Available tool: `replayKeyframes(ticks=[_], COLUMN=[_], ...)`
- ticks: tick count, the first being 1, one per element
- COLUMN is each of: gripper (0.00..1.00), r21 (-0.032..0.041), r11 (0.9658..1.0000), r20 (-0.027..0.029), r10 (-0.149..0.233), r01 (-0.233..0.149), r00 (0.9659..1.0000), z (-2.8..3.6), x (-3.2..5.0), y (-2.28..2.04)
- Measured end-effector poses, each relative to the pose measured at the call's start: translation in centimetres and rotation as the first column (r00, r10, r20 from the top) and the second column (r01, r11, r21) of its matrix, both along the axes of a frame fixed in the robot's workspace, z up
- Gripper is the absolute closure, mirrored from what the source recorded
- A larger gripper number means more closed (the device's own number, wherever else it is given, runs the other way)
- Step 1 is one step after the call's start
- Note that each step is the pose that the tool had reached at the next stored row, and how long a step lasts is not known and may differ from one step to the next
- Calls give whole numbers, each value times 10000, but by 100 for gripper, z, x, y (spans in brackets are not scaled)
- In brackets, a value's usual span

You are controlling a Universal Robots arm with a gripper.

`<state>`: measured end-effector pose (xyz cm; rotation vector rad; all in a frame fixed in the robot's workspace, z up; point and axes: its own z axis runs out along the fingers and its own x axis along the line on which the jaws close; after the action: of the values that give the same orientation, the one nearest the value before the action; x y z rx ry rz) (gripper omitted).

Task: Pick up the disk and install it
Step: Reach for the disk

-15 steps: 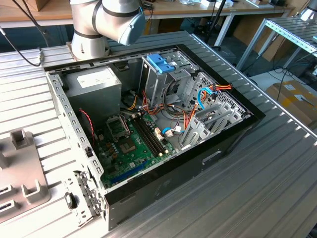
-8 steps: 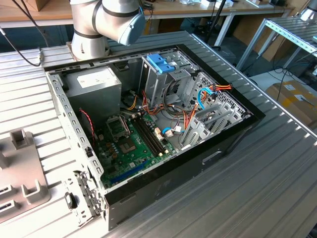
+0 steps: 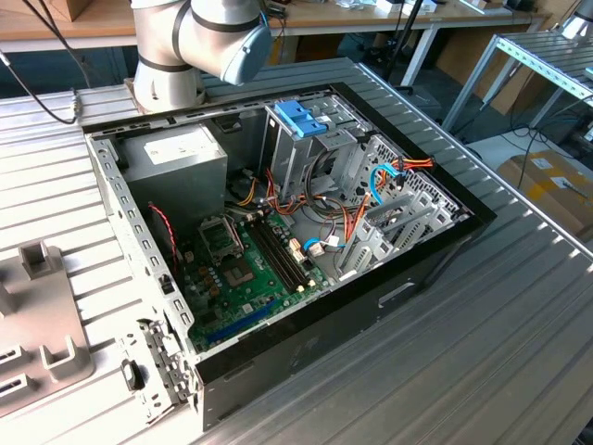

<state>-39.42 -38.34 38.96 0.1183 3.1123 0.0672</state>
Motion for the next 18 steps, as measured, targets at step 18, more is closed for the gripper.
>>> replayKeyframes(ticks=[18], gripper=[89], r21=[-21], r11=[10000], r20=[-2], r10=[0], r01=[0], r00=[10000], z=[-95], x=[-202], y=[100])
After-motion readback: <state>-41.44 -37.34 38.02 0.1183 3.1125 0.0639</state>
